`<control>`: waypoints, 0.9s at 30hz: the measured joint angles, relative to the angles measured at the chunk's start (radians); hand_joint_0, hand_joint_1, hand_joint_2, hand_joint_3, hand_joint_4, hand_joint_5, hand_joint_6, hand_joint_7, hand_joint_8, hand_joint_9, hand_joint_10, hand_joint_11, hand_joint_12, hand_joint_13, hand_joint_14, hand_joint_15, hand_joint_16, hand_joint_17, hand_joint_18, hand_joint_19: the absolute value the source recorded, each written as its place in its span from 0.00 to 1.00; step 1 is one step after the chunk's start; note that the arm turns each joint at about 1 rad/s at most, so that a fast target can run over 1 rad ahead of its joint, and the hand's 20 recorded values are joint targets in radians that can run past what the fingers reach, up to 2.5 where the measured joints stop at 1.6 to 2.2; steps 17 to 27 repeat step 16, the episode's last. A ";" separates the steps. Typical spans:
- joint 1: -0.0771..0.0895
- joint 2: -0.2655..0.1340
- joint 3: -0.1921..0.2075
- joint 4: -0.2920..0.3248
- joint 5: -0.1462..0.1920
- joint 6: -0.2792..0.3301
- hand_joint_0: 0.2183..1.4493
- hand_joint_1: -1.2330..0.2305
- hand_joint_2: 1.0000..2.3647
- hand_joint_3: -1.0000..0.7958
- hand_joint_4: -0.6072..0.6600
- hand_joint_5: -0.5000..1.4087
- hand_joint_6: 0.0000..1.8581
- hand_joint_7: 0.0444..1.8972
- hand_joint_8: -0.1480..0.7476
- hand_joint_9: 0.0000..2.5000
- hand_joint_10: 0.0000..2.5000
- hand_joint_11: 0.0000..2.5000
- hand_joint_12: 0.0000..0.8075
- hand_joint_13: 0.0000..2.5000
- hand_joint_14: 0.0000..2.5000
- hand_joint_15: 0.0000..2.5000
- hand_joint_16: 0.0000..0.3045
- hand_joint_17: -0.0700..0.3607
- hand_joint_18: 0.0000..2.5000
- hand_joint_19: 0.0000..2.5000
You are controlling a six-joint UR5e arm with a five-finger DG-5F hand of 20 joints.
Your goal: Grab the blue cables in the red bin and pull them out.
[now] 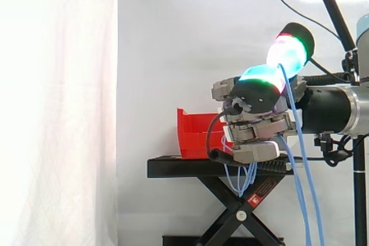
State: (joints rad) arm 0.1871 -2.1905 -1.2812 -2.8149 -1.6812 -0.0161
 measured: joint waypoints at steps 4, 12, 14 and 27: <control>0.000 0.000 0.000 0.000 0.000 0.000 0.61 0.21 0.01 0.10 0.52 0.58 0.71 0.22 0.38 0.50 0.30 0.68 0.33 0.53 0.50 0.57 0.15 0.40 0.40 0.44; 0.000 0.000 0.000 0.000 0.000 0.000 0.61 0.22 0.00 0.09 0.52 0.58 0.70 0.22 0.38 0.50 0.28 0.68 0.35 0.53 0.49 0.56 0.15 0.40 0.40 0.43; 0.000 0.000 -0.001 0.000 0.000 0.000 0.61 0.22 0.00 0.08 0.52 0.58 0.70 0.22 0.38 0.50 0.28 0.68 0.35 0.53 0.47 0.57 0.15 0.40 0.40 0.43; 0.000 0.000 -0.001 0.000 0.000 0.000 0.61 0.22 0.00 0.09 0.52 0.58 0.70 0.22 0.38 0.50 0.28 0.68 0.34 0.53 0.47 0.57 0.15 0.40 0.40 0.43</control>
